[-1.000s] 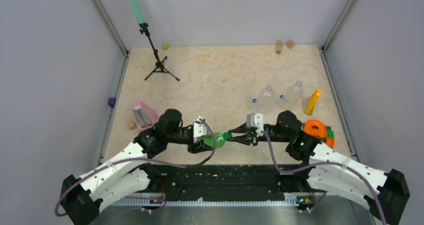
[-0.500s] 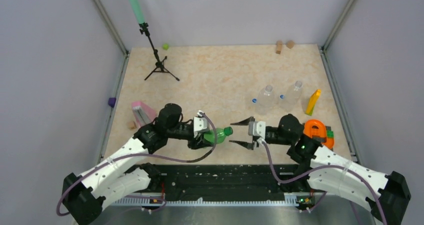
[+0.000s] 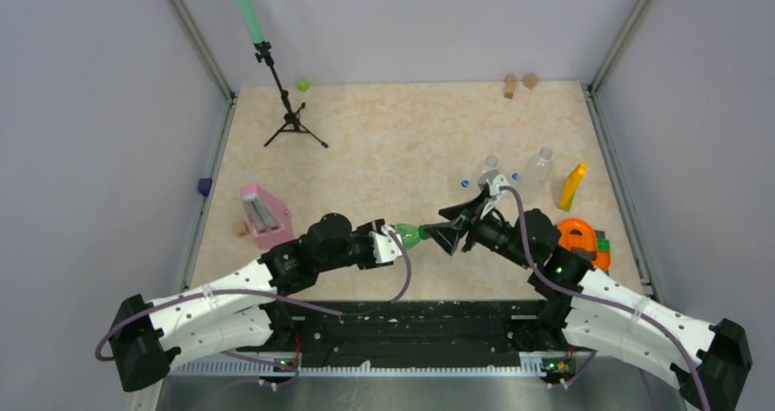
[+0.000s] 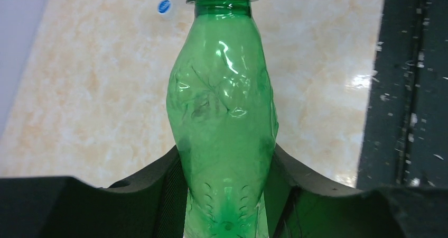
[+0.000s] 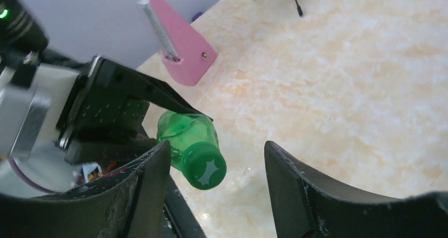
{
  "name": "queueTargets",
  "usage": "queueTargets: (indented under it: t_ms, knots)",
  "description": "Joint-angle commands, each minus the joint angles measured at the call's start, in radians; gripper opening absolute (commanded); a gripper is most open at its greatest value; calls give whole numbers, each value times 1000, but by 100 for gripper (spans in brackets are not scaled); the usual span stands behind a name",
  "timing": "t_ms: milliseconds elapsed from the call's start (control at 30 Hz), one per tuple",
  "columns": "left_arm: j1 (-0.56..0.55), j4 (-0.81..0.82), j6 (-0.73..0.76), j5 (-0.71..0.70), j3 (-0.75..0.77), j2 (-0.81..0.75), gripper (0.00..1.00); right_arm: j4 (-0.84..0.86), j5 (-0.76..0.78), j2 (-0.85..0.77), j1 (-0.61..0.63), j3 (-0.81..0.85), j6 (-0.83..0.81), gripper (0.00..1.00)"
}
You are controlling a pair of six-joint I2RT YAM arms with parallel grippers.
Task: Unscrew the bottle caps
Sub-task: Unscrew the bottle cap from the plastic bottle.
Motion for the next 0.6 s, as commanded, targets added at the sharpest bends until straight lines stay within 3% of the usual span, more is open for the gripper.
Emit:
queueTargets:
  t_ms: [0, 200, 567]
  knots:
    - [-53, 197, 77, -278, -54, -47, 0, -56, 186, 46, 7, 45, 358, 62]
    - [-79, 212, 117, -290, -78, -74, 0, 136, 143, 108, 6, -38, 524, 56]
    - [-82, 177, 117, -266, -63, -57, 0, 212, 69, 148, -7, -44, 528, 46]
